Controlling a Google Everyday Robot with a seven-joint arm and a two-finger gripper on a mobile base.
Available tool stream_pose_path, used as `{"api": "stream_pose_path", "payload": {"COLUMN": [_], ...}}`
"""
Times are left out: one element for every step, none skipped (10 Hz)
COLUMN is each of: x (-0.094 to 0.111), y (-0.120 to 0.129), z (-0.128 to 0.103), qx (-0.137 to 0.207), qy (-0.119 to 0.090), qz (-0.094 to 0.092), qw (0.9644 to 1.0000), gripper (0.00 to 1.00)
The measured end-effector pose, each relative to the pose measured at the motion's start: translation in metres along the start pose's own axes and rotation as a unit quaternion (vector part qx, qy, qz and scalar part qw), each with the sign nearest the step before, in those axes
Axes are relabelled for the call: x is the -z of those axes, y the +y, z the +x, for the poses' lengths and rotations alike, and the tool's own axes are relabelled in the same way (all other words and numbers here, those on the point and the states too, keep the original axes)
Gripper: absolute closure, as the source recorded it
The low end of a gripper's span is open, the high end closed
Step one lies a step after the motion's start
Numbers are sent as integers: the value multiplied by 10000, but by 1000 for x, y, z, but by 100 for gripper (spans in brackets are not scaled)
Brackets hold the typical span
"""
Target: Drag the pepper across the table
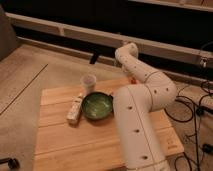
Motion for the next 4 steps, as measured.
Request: {"api": "stream_pose_path", "payload": {"x": [0, 0, 0, 0], "y": [0, 0, 0, 0], "z": [0, 0, 0, 1], "qx": [0, -2, -2, -2], "qy": [2, 3, 5, 7], "qz": [0, 0, 0, -1], "qw": [10000, 10000, 10000, 10000], "gripper": [26, 21, 20, 20]}}
